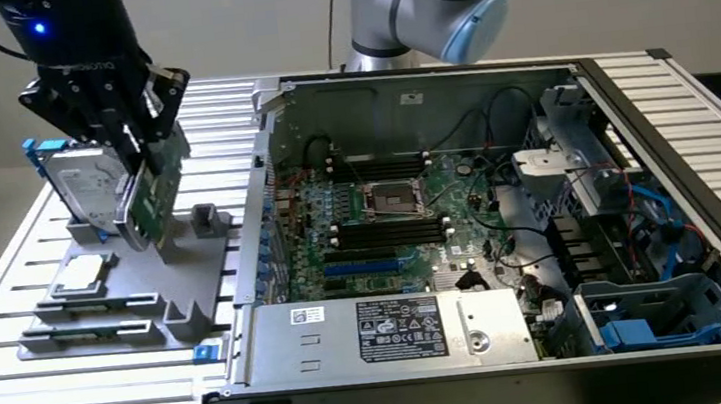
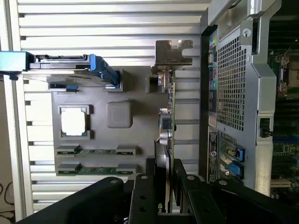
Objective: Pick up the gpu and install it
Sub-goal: 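Pick up the gpu and move the gpu toward the slot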
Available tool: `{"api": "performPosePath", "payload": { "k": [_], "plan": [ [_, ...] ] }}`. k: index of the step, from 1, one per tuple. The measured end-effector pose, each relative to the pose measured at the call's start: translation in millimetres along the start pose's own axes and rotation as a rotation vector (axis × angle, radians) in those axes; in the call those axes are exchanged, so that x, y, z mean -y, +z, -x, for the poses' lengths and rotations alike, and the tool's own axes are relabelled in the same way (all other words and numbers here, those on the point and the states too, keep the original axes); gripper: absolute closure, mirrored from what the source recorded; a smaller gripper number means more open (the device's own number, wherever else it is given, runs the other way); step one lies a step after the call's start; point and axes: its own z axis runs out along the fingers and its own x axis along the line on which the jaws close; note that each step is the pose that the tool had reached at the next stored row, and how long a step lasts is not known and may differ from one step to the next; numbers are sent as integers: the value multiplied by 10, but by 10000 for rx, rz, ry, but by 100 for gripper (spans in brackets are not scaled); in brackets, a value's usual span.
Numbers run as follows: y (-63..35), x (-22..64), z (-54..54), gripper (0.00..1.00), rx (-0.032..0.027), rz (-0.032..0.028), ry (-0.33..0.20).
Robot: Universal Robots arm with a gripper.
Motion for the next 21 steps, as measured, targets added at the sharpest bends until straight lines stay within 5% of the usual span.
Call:
{"api": "performPosePath", "payload": {
  "k": [14,21],
  "plan": [
    [-497,-15,615,73,-9,9,1],
    [-574,-22,934,73,-23,102,0]
  ]
}}
